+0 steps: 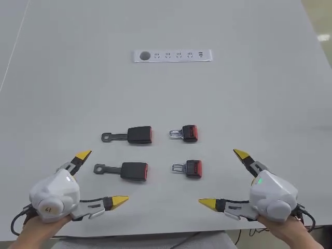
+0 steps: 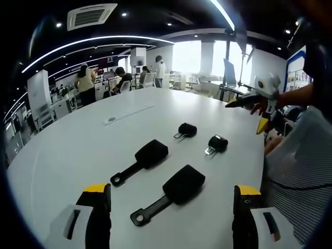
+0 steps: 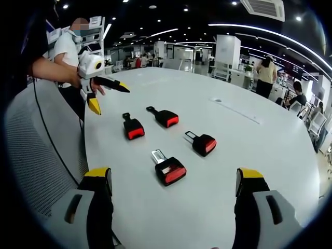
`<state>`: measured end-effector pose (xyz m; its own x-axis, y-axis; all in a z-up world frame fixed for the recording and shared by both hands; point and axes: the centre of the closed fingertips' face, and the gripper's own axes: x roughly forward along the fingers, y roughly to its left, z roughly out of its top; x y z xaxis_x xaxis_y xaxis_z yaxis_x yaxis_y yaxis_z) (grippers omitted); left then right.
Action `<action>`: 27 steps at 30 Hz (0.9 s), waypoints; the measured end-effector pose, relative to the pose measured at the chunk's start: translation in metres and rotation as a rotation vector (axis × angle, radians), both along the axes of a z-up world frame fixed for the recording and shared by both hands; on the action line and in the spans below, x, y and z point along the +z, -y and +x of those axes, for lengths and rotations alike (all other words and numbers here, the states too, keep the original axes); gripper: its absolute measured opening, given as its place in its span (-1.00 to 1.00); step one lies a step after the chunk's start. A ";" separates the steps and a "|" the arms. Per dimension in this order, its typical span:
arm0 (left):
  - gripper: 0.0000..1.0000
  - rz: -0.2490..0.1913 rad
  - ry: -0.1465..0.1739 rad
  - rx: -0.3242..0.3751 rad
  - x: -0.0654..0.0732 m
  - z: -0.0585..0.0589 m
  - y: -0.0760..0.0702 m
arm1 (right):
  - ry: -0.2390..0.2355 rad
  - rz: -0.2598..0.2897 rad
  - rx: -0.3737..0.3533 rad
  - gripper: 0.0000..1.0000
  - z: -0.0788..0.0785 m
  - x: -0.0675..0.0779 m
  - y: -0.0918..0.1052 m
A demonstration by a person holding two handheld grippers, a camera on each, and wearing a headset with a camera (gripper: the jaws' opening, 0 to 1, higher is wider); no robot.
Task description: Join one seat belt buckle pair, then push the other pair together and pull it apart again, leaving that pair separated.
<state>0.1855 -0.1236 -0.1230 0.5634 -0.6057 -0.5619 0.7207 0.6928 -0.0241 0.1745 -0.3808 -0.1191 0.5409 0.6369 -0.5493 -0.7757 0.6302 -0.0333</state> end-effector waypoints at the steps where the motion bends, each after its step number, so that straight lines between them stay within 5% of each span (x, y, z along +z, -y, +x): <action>1: 0.99 0.000 0.001 -0.002 0.000 0.000 0.000 | 0.001 -0.003 0.002 0.99 0.000 0.000 0.000; 17: 0.69 0.051 -0.016 -0.085 0.004 0.004 0.009 | -0.016 -0.079 0.128 0.87 0.003 -0.006 -0.001; 27: 0.42 0.162 -0.057 -0.224 -0.012 0.001 0.016 | -0.023 -0.120 0.216 0.60 0.006 -0.011 -0.004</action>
